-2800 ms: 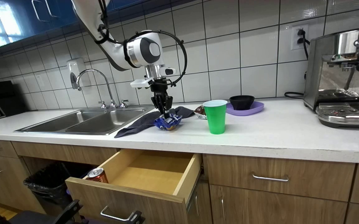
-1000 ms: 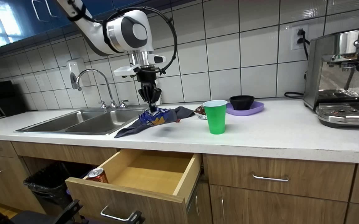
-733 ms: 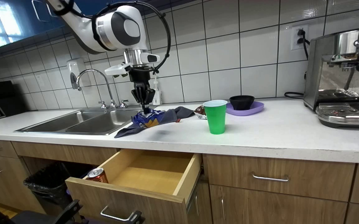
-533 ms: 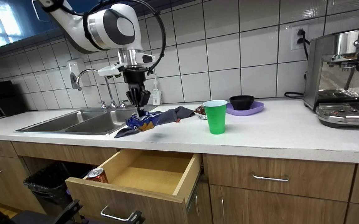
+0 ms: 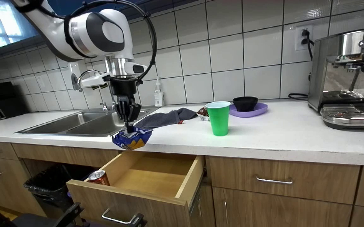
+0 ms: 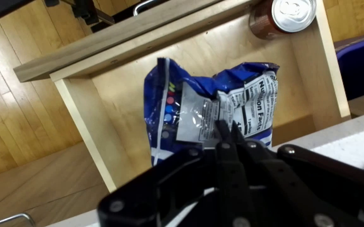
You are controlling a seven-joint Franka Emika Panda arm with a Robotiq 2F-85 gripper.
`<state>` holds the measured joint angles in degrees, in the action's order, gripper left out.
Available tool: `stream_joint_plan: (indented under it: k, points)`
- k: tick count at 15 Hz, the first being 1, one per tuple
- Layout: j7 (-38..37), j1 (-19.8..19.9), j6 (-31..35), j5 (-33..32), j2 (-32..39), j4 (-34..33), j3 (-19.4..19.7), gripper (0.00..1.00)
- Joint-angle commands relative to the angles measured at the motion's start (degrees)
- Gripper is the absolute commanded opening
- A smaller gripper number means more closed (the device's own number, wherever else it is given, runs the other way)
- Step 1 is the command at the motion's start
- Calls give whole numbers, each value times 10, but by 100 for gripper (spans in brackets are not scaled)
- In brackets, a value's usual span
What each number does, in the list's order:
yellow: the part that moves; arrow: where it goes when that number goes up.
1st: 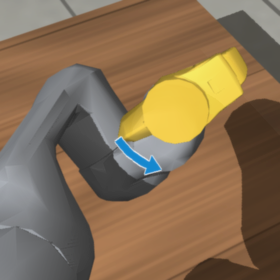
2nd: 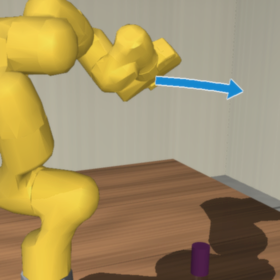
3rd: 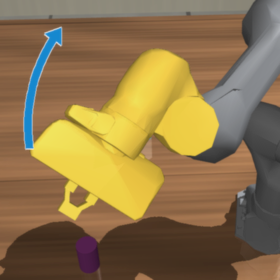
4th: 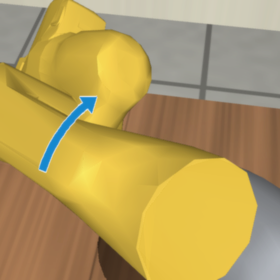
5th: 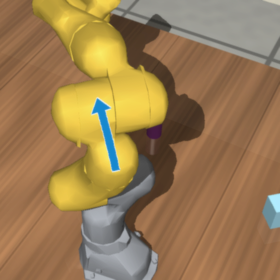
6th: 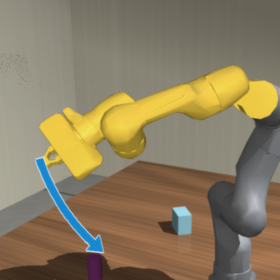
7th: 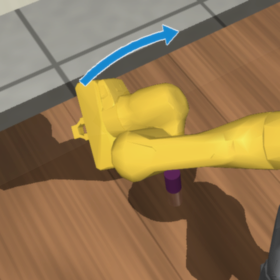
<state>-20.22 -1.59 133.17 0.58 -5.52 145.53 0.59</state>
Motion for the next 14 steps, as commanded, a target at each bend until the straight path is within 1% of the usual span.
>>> stream_joint_plan:
  k: [1,9,14]
  points:
    - [2,9,-5,-15,-24,38,-9,0]
    - [-17,10,20,-26,2,62,-10,0]
    - [-44,10,62,-43,38,61,-9,0]
